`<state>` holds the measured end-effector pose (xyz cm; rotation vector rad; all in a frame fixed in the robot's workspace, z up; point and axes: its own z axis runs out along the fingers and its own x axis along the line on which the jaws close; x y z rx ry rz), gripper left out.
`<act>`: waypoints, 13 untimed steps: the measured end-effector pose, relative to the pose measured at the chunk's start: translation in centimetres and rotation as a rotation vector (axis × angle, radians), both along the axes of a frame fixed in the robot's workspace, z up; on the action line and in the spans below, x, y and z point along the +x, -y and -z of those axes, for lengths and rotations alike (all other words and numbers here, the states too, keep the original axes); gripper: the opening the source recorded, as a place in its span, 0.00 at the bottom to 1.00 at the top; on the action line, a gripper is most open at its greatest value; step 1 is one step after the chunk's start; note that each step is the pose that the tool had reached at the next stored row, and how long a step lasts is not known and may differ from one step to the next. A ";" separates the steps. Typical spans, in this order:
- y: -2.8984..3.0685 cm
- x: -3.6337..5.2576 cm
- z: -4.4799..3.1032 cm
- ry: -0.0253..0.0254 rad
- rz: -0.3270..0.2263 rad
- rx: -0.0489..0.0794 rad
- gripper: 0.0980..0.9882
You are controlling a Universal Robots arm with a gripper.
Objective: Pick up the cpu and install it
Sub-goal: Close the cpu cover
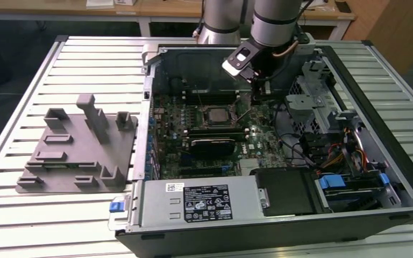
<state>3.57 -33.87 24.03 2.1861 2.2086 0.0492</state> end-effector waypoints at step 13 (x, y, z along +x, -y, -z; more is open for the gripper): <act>0.00 -2.11 0.00 0.0010 0.000 0.000 0.01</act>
